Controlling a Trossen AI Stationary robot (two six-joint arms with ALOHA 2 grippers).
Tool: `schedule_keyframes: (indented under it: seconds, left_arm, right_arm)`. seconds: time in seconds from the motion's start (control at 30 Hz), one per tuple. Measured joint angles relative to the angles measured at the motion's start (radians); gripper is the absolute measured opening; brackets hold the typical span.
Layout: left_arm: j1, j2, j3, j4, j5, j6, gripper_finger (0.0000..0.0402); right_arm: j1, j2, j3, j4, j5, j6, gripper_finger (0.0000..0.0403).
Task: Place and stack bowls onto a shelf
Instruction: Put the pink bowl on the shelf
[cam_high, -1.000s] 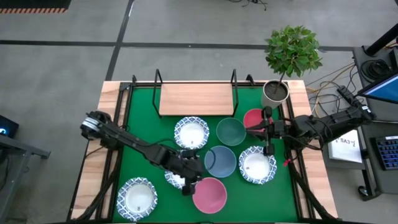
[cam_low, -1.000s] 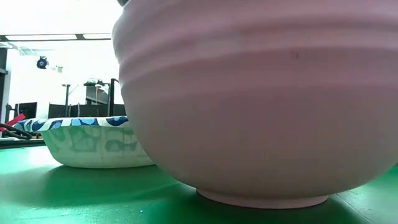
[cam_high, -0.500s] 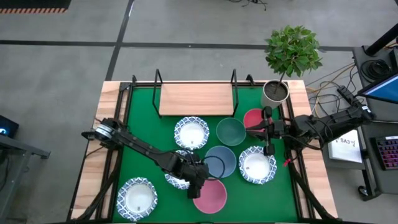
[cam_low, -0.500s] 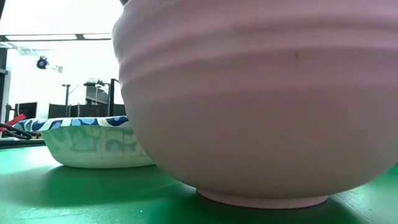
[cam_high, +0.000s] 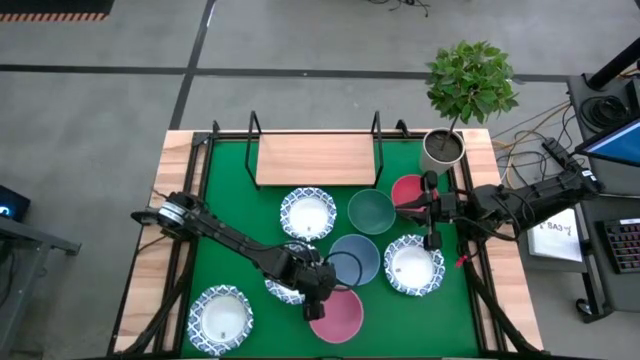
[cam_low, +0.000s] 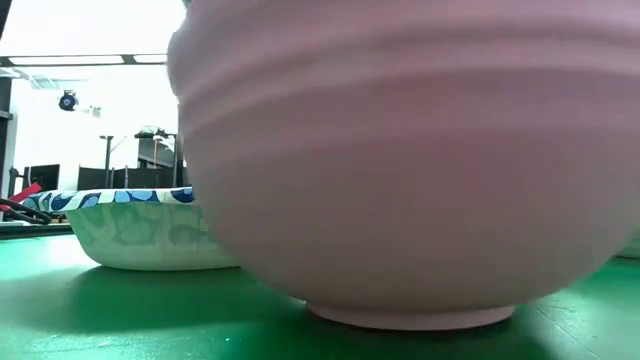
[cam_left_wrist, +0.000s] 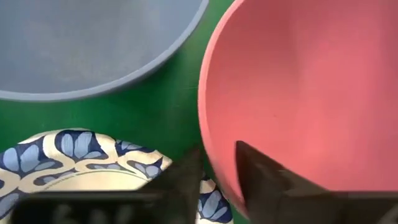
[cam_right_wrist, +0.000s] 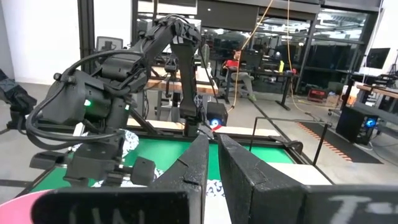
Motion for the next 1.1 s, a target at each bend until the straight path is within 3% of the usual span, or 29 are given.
schedule_keyframes:
  seconds: [0.1,0.4,0.63,0.77,0.9,1.1]
  left_arm:
    - [0.001,-0.001,0.000,0.003,0.002,-0.011,0.0009]
    - [0.002,-0.075,0.017,-0.003,0.010,0.004,0.0001]
    - [0.075,-0.242,0.046,-0.105,-0.009,0.112,0.0001]
    - [0.190,-0.351,0.046,-0.220,-0.116,0.177,0.0001]
    - [0.371,-0.421,0.046,-0.278,-0.255,0.261,0.0000]
    - [0.726,-0.415,0.044,-0.277,-0.221,0.372,0.0000]
  right_arm:
    - [0.000,0.000,0.000,0.000,0.000,0.000,0.0029]
    - [0.000,0.000,0.000,-0.001,0.000,0.000,0.0029]
    - [0.000,0.000,0.000,-0.001,0.000,0.000,0.0029]
    - [0.000,0.001,0.000,-0.001,0.000,0.001,0.0029]
    - [0.000,0.001,0.000,0.000,0.000,0.001,0.0029]
    - [0.000,0.001,0.000,-0.001,0.000,0.001,0.0029]
